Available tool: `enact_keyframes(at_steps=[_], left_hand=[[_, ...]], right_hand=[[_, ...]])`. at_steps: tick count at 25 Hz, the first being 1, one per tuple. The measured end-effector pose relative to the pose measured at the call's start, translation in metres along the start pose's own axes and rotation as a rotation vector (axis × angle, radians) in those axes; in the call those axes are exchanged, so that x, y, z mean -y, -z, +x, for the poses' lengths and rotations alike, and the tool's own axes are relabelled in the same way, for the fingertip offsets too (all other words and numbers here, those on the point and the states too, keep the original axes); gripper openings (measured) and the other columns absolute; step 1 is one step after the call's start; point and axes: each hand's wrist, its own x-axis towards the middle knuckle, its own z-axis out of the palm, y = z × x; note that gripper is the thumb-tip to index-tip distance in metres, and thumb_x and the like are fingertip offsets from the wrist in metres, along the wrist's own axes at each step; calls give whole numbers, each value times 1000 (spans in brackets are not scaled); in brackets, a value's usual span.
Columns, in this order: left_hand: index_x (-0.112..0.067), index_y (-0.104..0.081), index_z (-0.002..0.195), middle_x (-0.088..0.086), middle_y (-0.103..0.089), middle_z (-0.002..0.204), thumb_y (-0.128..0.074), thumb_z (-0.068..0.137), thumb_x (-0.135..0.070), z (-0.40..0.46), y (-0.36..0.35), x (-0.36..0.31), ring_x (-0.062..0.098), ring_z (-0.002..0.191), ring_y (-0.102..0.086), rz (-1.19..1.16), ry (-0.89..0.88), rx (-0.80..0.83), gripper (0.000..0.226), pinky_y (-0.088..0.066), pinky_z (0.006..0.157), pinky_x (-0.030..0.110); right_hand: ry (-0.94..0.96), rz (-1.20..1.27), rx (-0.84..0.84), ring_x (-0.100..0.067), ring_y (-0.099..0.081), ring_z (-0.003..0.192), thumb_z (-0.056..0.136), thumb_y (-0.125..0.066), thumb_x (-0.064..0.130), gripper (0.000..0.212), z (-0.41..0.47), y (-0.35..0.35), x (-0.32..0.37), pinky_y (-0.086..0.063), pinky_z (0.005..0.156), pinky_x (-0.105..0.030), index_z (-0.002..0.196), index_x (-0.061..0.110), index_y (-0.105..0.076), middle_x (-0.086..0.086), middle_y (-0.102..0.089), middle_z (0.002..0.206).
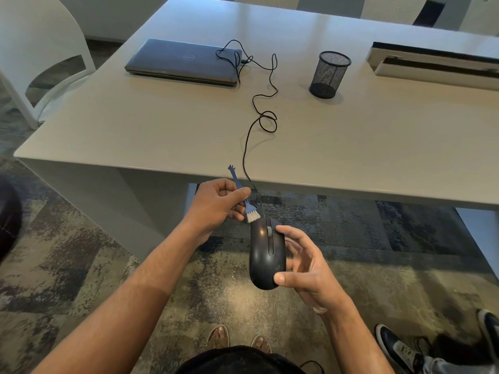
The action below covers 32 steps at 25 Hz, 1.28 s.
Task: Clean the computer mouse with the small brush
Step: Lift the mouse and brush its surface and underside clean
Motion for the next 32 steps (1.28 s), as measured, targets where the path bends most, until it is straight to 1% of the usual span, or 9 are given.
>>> enact_keyframes(at_steps=[2, 4, 8, 13, 16, 20, 23, 28, 32], left_hand=[[-2, -65, 87, 5, -68, 61, -73, 90, -11, -2, 3, 3, 12, 51, -63, -49, -21, -11, 13, -54, 50, 20], [-3, -67, 93, 3, -69, 64, -73, 90, -11, -5, 5, 6, 11, 53, -64, -108, -33, -53, 10, -55, 51, 19], [-4, -67, 97, 4, -70, 68, -77, 80, -22, -10, 6, 14, 12, 57, -67, -227, -48, -115, 26, -57, 53, 21], [-5, -67, 97, 11, -74, 76, -79, 76, -28, -13, 15, 20, 19, 66, -74, -323, -52, -48, 34, -60, 60, 24], [4, -63, 103, 14, -75, 84, -77, 78, -26, -17, 20, 22, 22, 71, -75, -325, -69, -14, 42, -61, 63, 25], [-5, -65, 94, 15, -77, 85, -77, 76, -24, -20, 19, 19, 25, 72, -76, -368, -165, -49, 29, -62, 62, 26], [-8, -67, 92, 15, -77, 84, -77, 77, -21, -21, 15, 17, 26, 74, -77, -340, -217, -54, 22, -62, 63, 26], [-6, -68, 90, 16, -76, 84, -83, 68, -29, -30, 7, 20, 29, 77, -76, -288, -227, -26, 35, -63, 65, 28], [-19, -74, 80, 12, -77, 81, -82, 67, -28, -36, 6, 23, 25, 76, -76, -314, -237, 6, 17, -62, 63, 27]], right_hand=[[1, 27, -7, -33, -72, 97, 65, -78, -14, 78, 1, 1, 1, -60, 78, -39, 134, 16, -58, -14, -58, 137], [4, 55, -16, -32, -72, 97, 64, -76, -14, 77, 2, 2, 1, -60, 78, -39, 133, 17, -59, -16, -57, 137], [5, 88, -19, -32, -71, 99, 63, -76, -14, 77, 5, 2, 2, -60, 79, -41, 132, 17, -61, -18, -57, 136], [2, 104, -1, -34, -70, 101, 66, -74, -14, 77, 8, 3, 2, -60, 81, -42, 134, 17, -59, -15, -62, 134], [11, 114, 5, -33, -70, 103, 67, -72, -14, 77, 8, 5, 3, -60, 81, -41, 135, 18, -58, -14, -63, 133], [13, 151, 12, -33, -68, 108, 67, -72, -14, 76, 9, 5, 2, -58, 85, -43, 135, 18, -58, -16, -62, 134], [10, 163, 18, -34, -67, 107, 67, -71, -14, 76, 10, 5, 2, -59, 85, -44, 135, 18, -58, -17, -61, 134], [18, 170, -6, -34, -67, 108, 66, -72, -14, 77, 13, 6, 4, -59, 83, -44, 135, 17, -58, -18, -62, 133], [22, 166, -10, -35, -66, 110, 65, -73, -12, 77, 14, 8, 4, -59, 85, -45, 135, 17, -58, -19, -61, 134]])
